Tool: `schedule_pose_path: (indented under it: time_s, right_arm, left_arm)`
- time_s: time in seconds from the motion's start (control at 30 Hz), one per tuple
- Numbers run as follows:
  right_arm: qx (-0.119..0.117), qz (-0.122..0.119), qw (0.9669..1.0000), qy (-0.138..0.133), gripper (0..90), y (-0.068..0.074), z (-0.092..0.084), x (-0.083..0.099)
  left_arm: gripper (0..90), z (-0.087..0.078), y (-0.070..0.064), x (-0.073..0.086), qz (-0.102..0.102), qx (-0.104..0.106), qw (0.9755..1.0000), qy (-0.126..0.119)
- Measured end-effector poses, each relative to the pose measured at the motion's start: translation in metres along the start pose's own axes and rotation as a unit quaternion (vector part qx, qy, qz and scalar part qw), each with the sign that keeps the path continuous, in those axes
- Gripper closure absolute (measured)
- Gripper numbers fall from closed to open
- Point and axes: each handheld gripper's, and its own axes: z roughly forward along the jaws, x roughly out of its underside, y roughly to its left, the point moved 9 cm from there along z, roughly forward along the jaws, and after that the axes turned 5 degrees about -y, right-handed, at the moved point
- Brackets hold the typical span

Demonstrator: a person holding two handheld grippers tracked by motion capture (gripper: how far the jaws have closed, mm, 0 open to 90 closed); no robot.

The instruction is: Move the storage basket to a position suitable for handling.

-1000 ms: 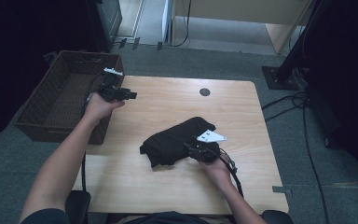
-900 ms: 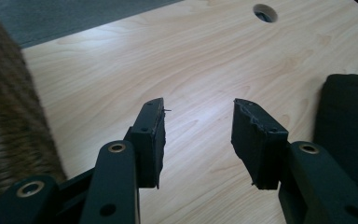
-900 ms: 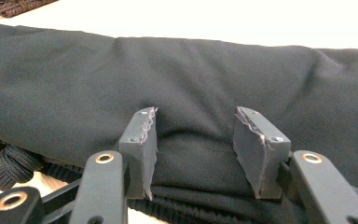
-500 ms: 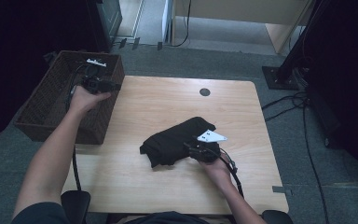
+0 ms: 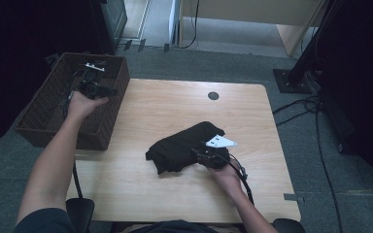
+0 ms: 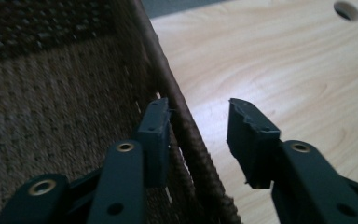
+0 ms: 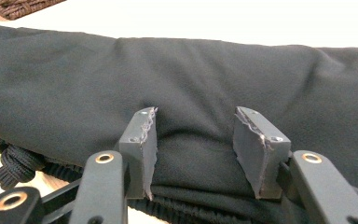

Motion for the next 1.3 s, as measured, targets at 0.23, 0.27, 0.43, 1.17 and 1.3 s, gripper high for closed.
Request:
schedule_pose_path:
  time_s: [0.23,0.27,0.43,1.17,1.3]
  right_arm:
    - [0.0,0.001,1.0,-0.001,49.9,0.0,0.0,0.0]
    - [-0.001,0.002,1.0,-0.001,49.9,0.0,0.0,0.0]
    - [0.0,0.003,1.0,-0.001,49.9,0.0,0.0,0.0]
    - [0.001,0.005,1.0,-0.003,49.8,0.0,0.001,0.0]
    - [0.001,0.006,1.0,-0.004,49.8,0.0,0.001,0.0]
  left_arm:
    - [70.7,0.006,0.001,0.008,-0.017,-0.003,0.9998,0.001]
    - [70.7,0.006,0.0,0.008,-0.019,-0.002,0.9998,0.0]
    - [72.4,0.01,-0.014,0.008,-0.011,0.018,0.9998,0.0]
    - [76.7,0.023,-0.101,0.011,0.051,0.096,0.994,0.014]
    - [77.1,0.022,-0.111,0.015,0.055,0.104,0.993,0.015]
